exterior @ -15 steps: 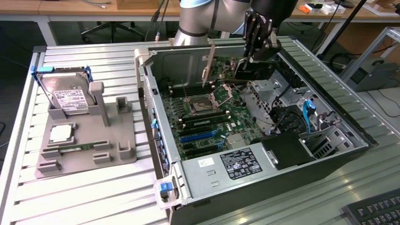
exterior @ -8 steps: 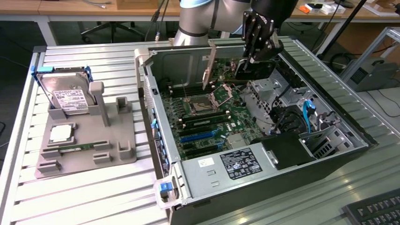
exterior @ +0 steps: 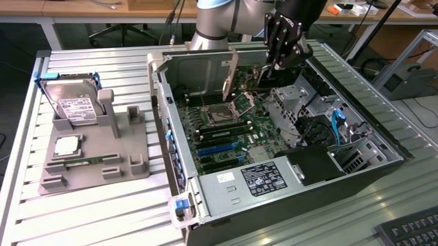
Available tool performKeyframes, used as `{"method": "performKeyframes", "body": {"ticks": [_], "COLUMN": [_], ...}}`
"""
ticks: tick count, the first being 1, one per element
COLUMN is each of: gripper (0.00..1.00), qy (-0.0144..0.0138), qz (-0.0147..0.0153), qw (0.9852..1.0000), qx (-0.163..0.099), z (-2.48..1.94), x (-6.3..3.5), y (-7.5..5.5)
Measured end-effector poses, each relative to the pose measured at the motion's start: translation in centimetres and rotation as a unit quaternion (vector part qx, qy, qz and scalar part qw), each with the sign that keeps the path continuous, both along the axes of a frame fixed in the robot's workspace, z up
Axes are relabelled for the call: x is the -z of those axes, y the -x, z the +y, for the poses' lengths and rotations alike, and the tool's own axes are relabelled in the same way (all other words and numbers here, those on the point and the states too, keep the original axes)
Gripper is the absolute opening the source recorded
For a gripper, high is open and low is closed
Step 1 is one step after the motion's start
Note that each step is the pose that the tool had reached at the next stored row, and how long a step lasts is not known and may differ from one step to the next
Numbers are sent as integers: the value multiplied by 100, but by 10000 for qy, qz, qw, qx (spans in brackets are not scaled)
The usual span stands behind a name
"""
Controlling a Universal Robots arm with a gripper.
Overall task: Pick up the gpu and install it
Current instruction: 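Insert the gpu into the slot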
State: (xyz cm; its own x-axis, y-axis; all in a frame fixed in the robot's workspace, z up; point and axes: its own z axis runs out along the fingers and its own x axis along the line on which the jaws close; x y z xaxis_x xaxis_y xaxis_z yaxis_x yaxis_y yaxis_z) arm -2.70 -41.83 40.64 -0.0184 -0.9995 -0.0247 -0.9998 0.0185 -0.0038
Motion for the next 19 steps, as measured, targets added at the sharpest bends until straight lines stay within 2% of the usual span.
{"method": "performKeyframes", "body": {"ticks": [19], "gripper": [27], "qy": [-1], "qz": [0], "qw": [10000], "qx": [-23], "z": [-13], "x": [20], "y": [8]}}
